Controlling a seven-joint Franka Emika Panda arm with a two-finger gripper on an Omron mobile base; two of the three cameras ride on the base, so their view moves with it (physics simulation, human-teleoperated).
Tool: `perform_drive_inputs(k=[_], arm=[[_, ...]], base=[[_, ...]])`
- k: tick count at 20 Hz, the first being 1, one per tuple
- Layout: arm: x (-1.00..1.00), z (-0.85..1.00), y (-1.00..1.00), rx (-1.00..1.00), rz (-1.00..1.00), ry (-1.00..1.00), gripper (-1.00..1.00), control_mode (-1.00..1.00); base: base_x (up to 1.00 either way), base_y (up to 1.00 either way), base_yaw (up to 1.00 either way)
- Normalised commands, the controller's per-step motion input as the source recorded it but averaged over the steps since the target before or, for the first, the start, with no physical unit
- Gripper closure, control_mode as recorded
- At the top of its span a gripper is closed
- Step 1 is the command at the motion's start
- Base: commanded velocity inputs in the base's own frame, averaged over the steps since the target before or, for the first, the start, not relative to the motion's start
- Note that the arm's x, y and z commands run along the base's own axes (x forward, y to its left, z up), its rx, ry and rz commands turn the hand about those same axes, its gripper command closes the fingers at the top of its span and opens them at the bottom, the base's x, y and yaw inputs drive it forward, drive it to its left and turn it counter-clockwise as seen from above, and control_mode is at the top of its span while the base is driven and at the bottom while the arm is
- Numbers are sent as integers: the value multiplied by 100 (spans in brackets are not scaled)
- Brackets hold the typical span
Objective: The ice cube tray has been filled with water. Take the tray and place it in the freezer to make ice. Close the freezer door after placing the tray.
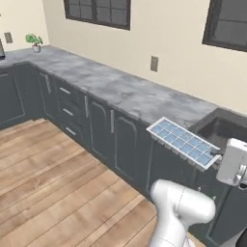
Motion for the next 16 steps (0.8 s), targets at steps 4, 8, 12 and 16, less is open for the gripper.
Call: perform_drive_inputs(k=[4, 8, 12, 16], arm=[[0, 0, 0, 0, 0, 0, 100, 100], [0, 0, 0, 0, 0, 0, 100, 100], [0, 0, 0, 0, 0, 0, 100, 100], [0, 0, 0, 0, 0, 0, 100, 100]], base=[[7, 65, 70], [26, 58, 68], [77, 31, 46], [100, 9, 9]])
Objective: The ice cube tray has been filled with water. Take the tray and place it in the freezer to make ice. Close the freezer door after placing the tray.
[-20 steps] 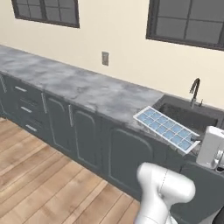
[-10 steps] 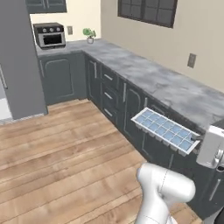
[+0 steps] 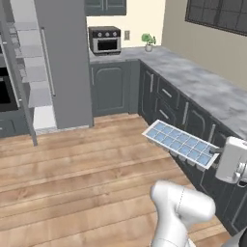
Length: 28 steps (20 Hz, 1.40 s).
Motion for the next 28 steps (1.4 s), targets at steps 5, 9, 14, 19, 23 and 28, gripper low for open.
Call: perform_drive_inputs(k=[5, 9, 14, 19, 23, 28], arm=[[0, 0, 0, 0, 0, 0, 100, 100], [0, 0, 0, 0, 0, 0, 100, 100], [0, 0, 0, 0, 0, 0, 100, 100], [0, 0, 0, 0, 0, 0, 100, 100], [0, 0, 0, 0, 0, 0, 100, 100], [0, 0, 0, 0, 0, 0, 100, 100]], base=[[100, 43, 0], [100, 69, 0], [100, 69, 0], [100, 66, 0], [100, 67, 0], [100, 29, 0]])
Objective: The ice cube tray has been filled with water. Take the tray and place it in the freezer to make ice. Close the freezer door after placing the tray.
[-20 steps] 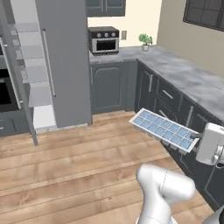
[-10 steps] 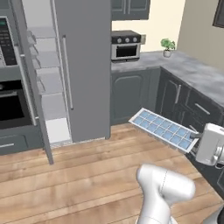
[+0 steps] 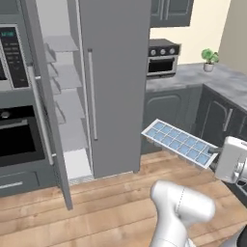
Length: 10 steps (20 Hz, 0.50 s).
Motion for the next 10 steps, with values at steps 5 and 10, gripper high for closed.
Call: perform_drive_inputs(k=[5, 10], arm=[[0, 0, 0, 0, 0, 0, 100, 100], [0, 0, 0, 0, 0, 0, 100, 100]], base=[[100, 34, 0], [94, 47, 0]])
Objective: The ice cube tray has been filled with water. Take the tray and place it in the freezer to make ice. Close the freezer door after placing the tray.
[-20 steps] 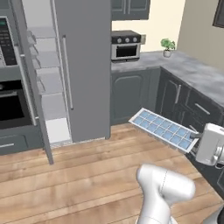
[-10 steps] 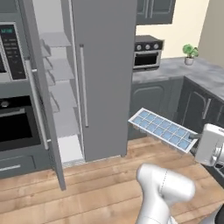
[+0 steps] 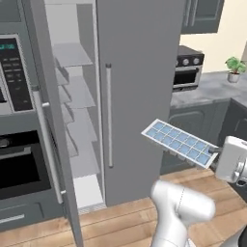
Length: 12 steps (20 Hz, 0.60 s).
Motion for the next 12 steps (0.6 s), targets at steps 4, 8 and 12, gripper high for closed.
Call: perform_drive_inputs(k=[4, 8, 12], arm=[[0, 0, 0, 0, 0, 0, 100, 100], [0, 0, 0, 0, 0, 0, 100, 100], [0, 0, 0, 0, 0, 0, 100, 100]], base=[[58, 11, 18], [8, 17, 45], [37, 4, 35]])
